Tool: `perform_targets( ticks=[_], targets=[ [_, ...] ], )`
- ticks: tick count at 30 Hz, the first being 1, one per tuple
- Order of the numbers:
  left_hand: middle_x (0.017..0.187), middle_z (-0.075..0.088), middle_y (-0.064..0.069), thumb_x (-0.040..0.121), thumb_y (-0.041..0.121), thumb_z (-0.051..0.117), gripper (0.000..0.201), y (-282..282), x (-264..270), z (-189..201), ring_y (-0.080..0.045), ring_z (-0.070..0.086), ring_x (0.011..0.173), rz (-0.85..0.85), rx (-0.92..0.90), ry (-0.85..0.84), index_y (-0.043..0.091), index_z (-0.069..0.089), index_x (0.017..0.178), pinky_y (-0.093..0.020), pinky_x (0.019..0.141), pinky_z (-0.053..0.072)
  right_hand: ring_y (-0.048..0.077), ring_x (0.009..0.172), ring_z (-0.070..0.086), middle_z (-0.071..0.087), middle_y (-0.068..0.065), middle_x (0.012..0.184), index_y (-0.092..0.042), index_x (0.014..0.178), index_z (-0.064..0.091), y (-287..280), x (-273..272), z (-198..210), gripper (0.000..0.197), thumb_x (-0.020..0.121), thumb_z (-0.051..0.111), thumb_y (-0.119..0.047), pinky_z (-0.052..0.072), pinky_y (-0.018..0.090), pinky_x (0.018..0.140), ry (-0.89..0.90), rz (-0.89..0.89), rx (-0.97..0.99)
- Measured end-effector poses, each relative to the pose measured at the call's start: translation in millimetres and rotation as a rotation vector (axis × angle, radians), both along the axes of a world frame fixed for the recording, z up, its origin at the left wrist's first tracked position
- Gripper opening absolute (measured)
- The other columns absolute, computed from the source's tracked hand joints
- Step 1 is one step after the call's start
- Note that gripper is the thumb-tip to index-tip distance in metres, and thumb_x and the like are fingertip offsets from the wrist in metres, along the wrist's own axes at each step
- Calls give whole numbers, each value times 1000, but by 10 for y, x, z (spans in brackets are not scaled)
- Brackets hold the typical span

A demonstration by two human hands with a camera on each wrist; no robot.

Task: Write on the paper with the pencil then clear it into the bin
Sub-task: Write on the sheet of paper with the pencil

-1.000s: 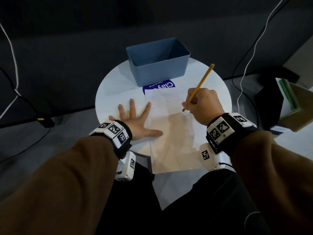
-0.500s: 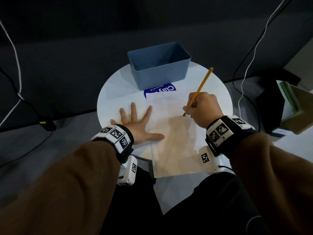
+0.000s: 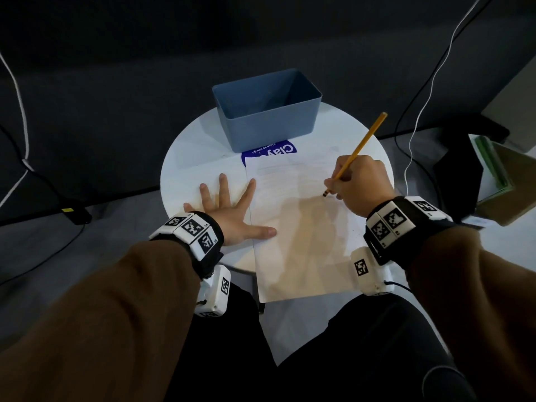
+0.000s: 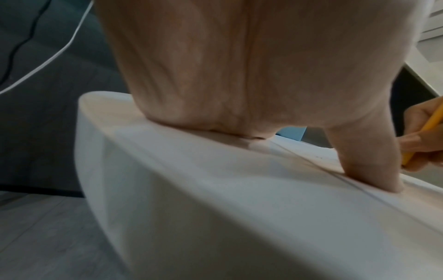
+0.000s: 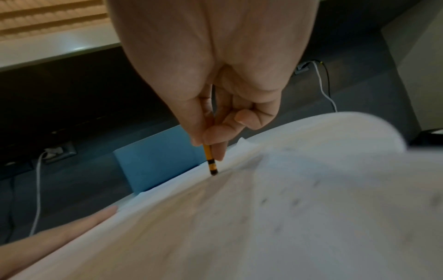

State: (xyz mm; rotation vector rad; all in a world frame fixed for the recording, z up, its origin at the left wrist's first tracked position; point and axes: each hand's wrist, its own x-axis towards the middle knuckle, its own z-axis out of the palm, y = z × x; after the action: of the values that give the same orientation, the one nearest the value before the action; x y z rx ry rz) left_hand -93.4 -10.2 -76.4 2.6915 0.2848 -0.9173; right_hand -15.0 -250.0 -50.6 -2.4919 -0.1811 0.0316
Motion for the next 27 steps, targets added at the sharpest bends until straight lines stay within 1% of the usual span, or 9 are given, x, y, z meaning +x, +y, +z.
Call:
perform_targets(
  ticks=[5,8,11,13,15,18,20,22,27],
  targets=[
    [147,-53,0,66,92,51,117,5,7,-9,-42,-40,139,-1,1,1,57,-31,141,-75,109,-10,22,71,70,69,5,71,-16,70,60,-183,34,74,25,90,74,-17,61,40,75,-46,-108,-73],
    [148,-52,0,64,94,50,117,16,14,-22,-42,-40,139,-6,4,-3,58,-31,141,-75,109,-9,21,70,70,69,4,71,-18,68,58,-79,-13,76,27,91,74,-16,58,33,69,-58,-41,-20],
    [148,-52,0,61,96,49,119,22,9,-35,-42,-40,139,-5,5,-5,59,-31,140,-76,109,-8,13,64,65,65,0,69,-19,68,56,88,-38,39,29,92,73,-15,46,19,60,-49,43,-9],
    [148,-52,0,61,96,49,119,14,11,-26,-42,-40,139,-7,5,-6,59,-31,140,-76,109,-8,8,62,59,62,-1,69,-17,71,58,87,-22,34,25,92,71,-14,38,16,55,-47,62,-64],
    [148,-52,0,63,94,49,118,8,7,-4,-43,-39,139,-7,7,0,58,-31,141,-76,109,-7,11,64,58,61,-1,70,-15,73,59,-9,3,52,22,92,71,-14,35,16,53,-40,39,-110],
    [148,-52,-1,65,93,50,117,10,8,16,-43,-39,139,-9,6,6,57,-31,141,-77,108,-7,12,62,59,61,0,68,-18,68,57,-130,26,107,28,92,71,-14,41,20,54,-36,-2,-114],
    [148,-52,-1,64,94,49,117,13,18,4,-43,-39,139,-11,4,6,58,-32,140,-77,108,-7,14,63,64,65,2,69,-19,67,55,-96,29,113,30,92,72,-15,52,27,61,-48,7,-64],
    [148,-51,-1,63,95,49,118,11,21,-8,-43,-39,139,-11,6,5,58,-32,140,-77,108,-7,18,67,68,68,5,72,-20,67,55,-7,20,79,30,91,74,-16,56,31,67,-57,43,-23],
    [149,-50,-1,63,95,48,117,-1,3,-9,-43,-38,139,-2,9,-2,58,-30,141,-77,108,-7,15,64,67,67,4,70,-19,67,56,5,32,-11,30,90,74,-15,47,20,59,-41,58,-41]
  ],
)
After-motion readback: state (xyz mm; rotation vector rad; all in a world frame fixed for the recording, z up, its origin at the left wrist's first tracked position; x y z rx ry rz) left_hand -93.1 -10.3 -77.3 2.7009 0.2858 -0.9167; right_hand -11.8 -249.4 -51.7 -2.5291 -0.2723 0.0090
